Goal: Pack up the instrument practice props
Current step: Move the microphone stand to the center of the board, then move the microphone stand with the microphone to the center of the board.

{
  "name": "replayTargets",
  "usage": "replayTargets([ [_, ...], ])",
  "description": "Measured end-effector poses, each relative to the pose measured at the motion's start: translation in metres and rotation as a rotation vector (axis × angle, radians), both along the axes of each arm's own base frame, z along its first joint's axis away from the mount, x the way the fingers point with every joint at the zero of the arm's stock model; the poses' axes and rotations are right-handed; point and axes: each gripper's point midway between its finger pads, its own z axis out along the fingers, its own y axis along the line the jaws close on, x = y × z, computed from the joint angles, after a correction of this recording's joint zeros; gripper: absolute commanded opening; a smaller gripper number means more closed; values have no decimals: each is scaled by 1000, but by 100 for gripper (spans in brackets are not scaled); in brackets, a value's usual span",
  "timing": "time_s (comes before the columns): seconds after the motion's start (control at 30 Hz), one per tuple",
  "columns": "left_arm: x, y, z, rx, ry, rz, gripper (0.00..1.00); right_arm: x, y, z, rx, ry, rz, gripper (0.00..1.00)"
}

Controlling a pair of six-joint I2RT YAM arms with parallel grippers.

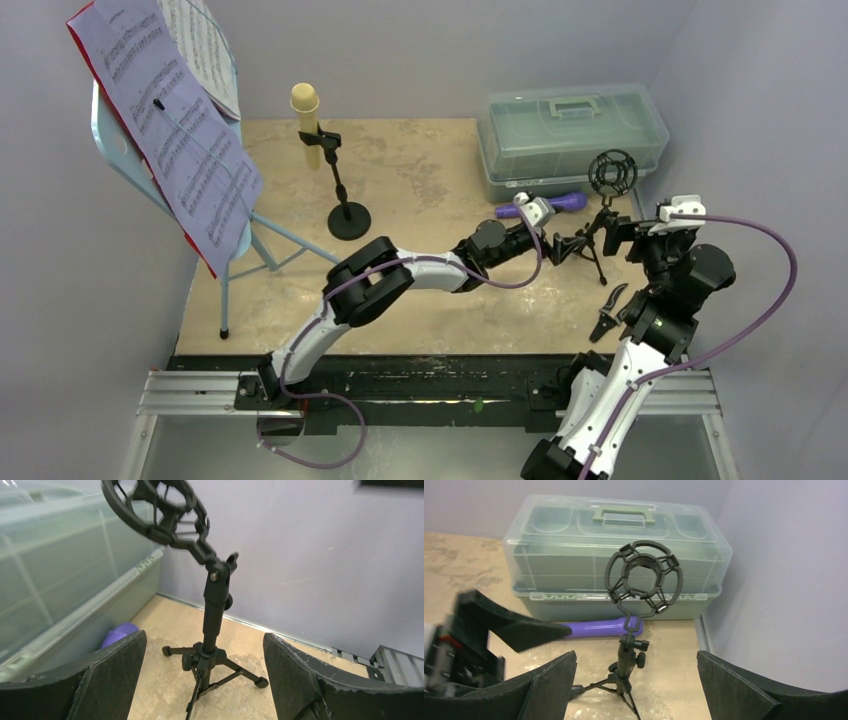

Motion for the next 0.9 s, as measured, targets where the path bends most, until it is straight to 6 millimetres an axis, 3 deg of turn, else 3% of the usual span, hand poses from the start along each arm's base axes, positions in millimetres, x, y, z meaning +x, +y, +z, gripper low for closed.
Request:
replayTargets([
  [0.1, -11, 26, 31, 0, -19, 18, 89, 0, 9, -4, -21, 12, 59, 93],
  [0.23, -26, 58, 48, 23, -22, 31, 91, 0, 19, -15, -43, 49, 138, 93],
  [0.33, -35, 77, 35, 92, 3, 37, 92, -1, 28, -23, -50, 76, 205, 93],
  [0.63, -56, 145, -50, 382, 145, 104, 92, -6, 60, -42, -33, 119, 427, 92],
  [0.73, -50, 166, -62, 426, 189, 148, 92, -6, 74, -51, -8, 141, 517, 92],
  [0.9, -22, 206, -67, 441, 267, 288, 93, -5, 111, -71, 29, 210, 704, 91],
])
